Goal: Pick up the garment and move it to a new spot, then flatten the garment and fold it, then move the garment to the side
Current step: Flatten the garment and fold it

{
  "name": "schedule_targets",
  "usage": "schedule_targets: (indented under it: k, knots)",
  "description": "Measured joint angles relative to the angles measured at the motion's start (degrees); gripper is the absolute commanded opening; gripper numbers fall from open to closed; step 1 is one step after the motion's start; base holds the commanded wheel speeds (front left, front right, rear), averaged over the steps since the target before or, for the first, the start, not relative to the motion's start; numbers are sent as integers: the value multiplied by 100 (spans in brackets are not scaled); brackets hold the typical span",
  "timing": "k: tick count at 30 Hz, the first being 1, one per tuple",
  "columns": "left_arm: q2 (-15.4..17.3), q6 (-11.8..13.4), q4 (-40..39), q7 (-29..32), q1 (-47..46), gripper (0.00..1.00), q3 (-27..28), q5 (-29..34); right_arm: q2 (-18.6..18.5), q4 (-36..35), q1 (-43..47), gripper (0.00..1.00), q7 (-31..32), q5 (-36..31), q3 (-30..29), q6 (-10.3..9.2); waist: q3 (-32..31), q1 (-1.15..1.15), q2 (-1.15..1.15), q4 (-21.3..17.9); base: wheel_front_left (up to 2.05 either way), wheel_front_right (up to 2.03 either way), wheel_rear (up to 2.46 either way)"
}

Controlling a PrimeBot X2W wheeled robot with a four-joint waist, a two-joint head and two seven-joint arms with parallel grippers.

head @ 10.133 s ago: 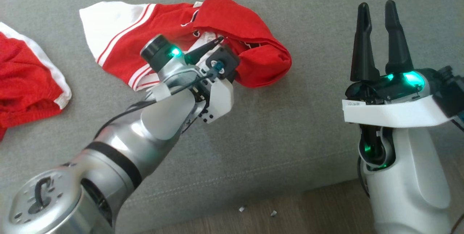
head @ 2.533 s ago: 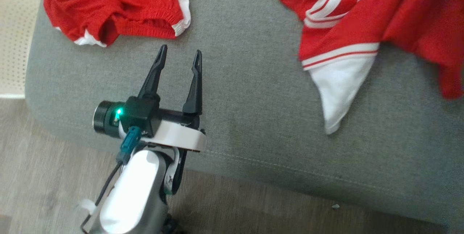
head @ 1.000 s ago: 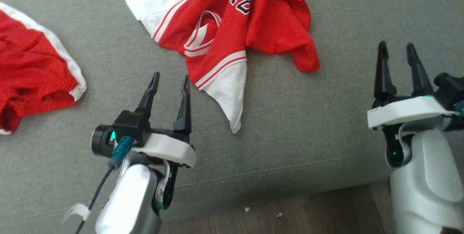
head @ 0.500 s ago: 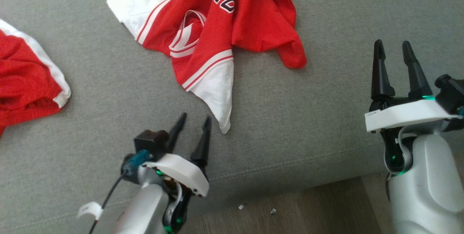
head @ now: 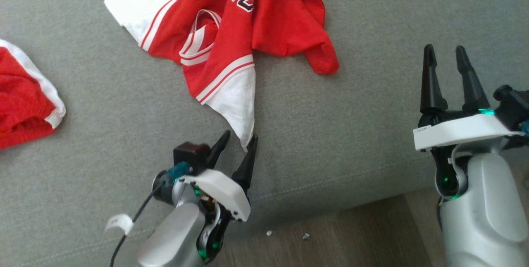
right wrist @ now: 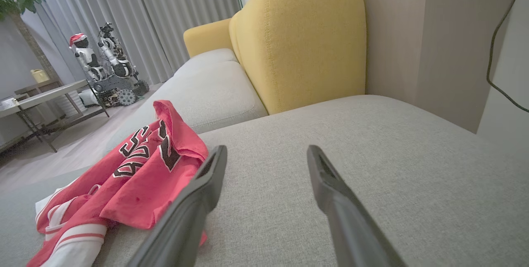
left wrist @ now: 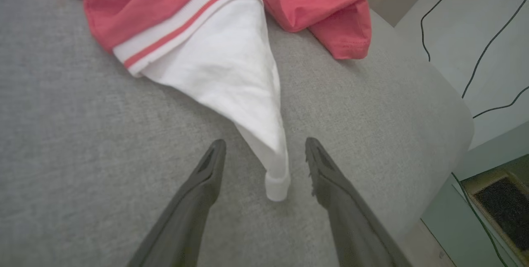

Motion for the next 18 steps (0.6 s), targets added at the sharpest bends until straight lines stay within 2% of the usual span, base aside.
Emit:
schedule_targets:
  k: [1,2,3,4,8,11,15,18]
  knots:
    - [0,3,37,0,-58,100,-29,-12,0,4,0,100,-1,5,16,0,13,0,0,-11,0,0,0]
    - [-1,0,66,0,-113,85,-53,-71,0,10,0,100,-2,8,36,0,27,0,0,-22,0,0,0]
    - [-1,-5,97,0,-153,32,-71,-174,0,18,-1,100,-21,9,58,0,39,0,0,-32,0,0,0]
    - [-1,-29,145,2,-191,0,-109,-290,0,25,-1,100,-26,22,81,0,52,0,0,-39,0,0,0]
    - [-2,-62,244,0,-261,0,-218,-413,0,73,-8,100,-53,97,146,0,99,0,0,-39,0,0,0]
    - [-4,-25,111,-7,-350,0,-33,-499,0,138,-8,100,-71,97,155,0,112,0,0,11,0,0,0]
    - [-7,236,-842,-14,-357,0,940,-328,0,264,-8,100,-42,93,178,0,97,0,0,134,0,0,0]
    - [-8,327,-1444,-15,-270,0,1547,-19,1,409,-8,100,-16,80,189,0,57,0,0,248,0,0,0]
